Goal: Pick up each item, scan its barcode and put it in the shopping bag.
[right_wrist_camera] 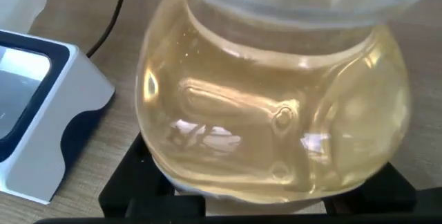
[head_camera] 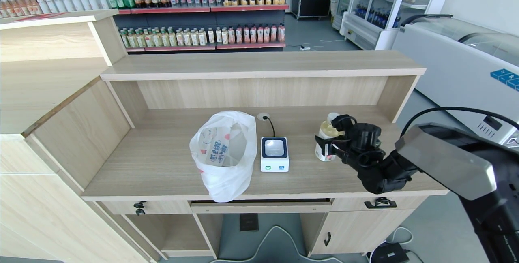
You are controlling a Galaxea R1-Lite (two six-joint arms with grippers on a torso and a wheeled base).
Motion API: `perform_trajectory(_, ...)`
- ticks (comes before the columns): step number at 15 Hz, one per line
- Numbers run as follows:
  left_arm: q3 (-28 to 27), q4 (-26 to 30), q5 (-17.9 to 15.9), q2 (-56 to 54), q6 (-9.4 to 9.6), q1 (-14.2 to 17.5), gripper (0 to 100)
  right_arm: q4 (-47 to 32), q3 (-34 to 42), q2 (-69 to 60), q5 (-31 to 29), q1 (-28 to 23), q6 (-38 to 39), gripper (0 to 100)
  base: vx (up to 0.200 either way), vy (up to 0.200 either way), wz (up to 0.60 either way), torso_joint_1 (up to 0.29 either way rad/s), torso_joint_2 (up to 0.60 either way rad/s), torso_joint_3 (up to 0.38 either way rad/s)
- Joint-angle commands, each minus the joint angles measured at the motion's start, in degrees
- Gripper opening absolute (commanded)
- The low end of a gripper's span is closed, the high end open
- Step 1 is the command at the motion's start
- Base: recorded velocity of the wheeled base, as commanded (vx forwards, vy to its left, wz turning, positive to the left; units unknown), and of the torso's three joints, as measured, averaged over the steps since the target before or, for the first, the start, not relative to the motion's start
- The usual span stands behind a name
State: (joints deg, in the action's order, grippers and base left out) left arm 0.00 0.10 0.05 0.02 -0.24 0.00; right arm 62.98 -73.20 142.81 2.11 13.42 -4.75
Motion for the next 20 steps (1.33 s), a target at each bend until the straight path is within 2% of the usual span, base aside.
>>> perform_trajectory(1,0.0,-0.01,0.04,-0.02,-0.02,0.0,100,-7.43,6.06,-16.87,1.49,-1.38,5.9,0,0.0,0.0,0.0,0.0,0.0,0.0)
perform_trajectory(4,0.0,-0.01,-0.05,-0.02,-0.02,0.0,100,-21.58,9.4,-34.36,11.69,-5.34,10.82,0,0.0,0.0,0.0,0.0,0.0,0.0)
perform_trajectory(7,0.0,-0.01,0.04,-0.02,-0.02,0.0,100,-35.99,10.19,-48.77,28.21,-8.41,16.0,0,0.0,0.0,0.0,0.0,0.0,0.0)
perform_trajectory(8,0.0,-0.01,0.04,-0.02,-0.02,0.0,100,-39.69,12.21,-54.13,37.0,-9.38,16.62,0,0.0,0.0,0.0,0.0,0.0,0.0)
perform_trajectory(11,0.0,-0.01,-0.05,-0.02,-0.02,0.0,100,-40.56,18.98,-62.13,53.09,-9.82,17.32,0,0.0,0.0,0.0,0.0,0.0,0.0)
perform_trajectory(15,0.0,-0.01,0.04,-0.02,-0.02,0.0,100,-42.32,21.35,-68.28,62.4,-6.13,22.86,0,0.0,0.0,0.0,0.0,0.0,0.0)
perform_trajectory(20,0.0,-0.01,-0.05,-0.02,-0.02,0.0,100,-46.63,23.46,-73.03,62.93,1.78,23.39,0,0.0,0.0,0.0,0.0,0.0,0.0)
